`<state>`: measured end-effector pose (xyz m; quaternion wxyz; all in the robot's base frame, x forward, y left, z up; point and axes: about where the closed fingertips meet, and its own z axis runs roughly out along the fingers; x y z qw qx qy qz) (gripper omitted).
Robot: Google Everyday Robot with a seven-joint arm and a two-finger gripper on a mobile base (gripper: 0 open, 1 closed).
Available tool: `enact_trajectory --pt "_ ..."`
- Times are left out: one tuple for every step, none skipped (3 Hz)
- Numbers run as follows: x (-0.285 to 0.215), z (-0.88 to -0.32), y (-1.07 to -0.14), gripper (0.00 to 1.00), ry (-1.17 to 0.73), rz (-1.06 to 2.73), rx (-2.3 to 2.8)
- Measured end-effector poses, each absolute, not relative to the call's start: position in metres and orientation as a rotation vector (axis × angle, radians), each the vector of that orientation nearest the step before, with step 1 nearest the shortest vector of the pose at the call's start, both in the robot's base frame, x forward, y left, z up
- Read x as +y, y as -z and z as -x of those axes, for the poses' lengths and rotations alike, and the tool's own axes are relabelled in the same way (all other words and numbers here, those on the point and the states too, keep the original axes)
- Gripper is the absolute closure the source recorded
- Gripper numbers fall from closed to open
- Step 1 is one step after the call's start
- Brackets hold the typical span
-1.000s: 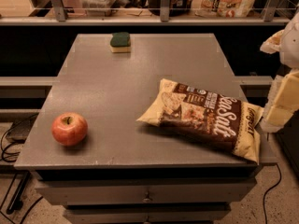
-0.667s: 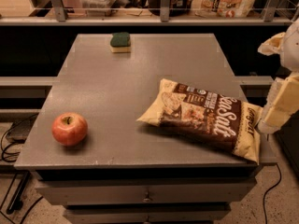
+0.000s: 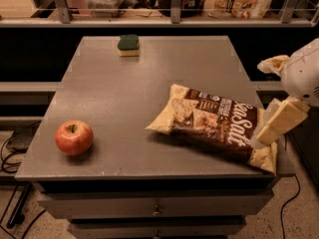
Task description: Move brown chip bag near sponge
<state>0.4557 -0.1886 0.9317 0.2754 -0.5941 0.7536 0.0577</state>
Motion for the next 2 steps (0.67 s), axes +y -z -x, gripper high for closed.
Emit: enact_trajectory --pt "-0.175 -0.471 -0.905 0.00 -0.169 1.565 2.025" --pt "-0.163 -0.485 -0.873 0.00 -0.192 1.560 2.066"
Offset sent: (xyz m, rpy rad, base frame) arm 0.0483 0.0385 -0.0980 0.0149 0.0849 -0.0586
